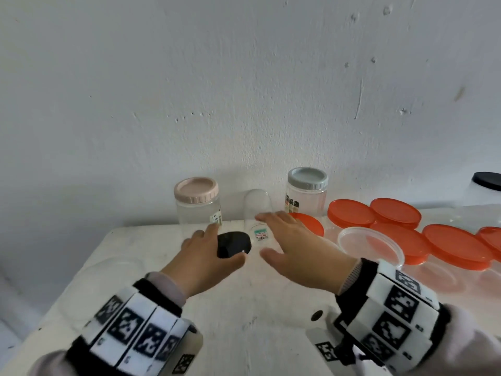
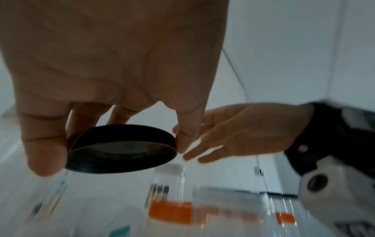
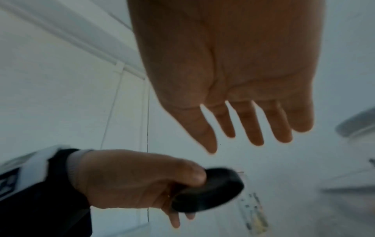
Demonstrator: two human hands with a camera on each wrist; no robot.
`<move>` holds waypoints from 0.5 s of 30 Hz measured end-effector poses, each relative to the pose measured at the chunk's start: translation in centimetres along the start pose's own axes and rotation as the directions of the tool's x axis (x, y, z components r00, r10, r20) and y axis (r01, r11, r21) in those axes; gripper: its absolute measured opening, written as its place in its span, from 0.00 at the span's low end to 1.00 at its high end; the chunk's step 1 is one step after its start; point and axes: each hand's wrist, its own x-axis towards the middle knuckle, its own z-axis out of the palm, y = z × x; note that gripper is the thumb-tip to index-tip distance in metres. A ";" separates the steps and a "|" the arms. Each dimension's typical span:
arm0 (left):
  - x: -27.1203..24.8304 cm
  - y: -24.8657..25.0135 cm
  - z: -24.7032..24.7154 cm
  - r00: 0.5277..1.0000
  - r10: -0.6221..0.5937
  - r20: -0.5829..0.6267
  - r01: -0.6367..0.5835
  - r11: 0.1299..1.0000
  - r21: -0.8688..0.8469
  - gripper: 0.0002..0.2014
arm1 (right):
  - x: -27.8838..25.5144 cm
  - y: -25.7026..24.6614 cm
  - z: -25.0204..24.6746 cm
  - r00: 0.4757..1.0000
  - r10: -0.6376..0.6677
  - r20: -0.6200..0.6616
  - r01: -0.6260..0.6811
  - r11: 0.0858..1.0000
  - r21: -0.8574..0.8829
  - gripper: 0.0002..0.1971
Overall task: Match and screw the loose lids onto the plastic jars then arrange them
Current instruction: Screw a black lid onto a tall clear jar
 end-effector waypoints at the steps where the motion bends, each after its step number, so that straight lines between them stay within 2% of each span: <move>1: -0.8 -0.2 -0.9 0.998 0.027 -0.049 -0.028 0.999 -0.027 0.41 | 0.7 -0.6 0.3 0.998 0.031 -0.050 -0.027 0.996 0.084 0.29; 5: -3.5 -1.6 -4.2 0.977 0.103 -0.188 -0.124 0.987 -0.104 0.42 | 4.2 -2.6 2.1 0.964 0.198 -0.177 -0.124 0.925 0.359 0.27; 8: -4.6 -3.0 -5.7 0.972 0.097 -0.213 -0.131 0.980 -0.150 0.43 | 7.1 -3.1 3.6 0.932 0.332 -0.148 -0.234 0.859 0.455 0.26; 12: -5.6 -4.7 -6.7 0.970 0.085 -0.226 -0.130 0.972 -0.195 0.49 | 10.6 -2.2 5.7 0.856 0.507 -0.104 -0.452 0.830 0.326 0.26; 15: -6.2 -6.2 -7.1 0.968 0.072 -0.241 -0.132 0.962 -0.241 0.50 | 12.3 -0.8 7.2 0.813 0.576 -0.088 -0.559 0.813 0.161 0.27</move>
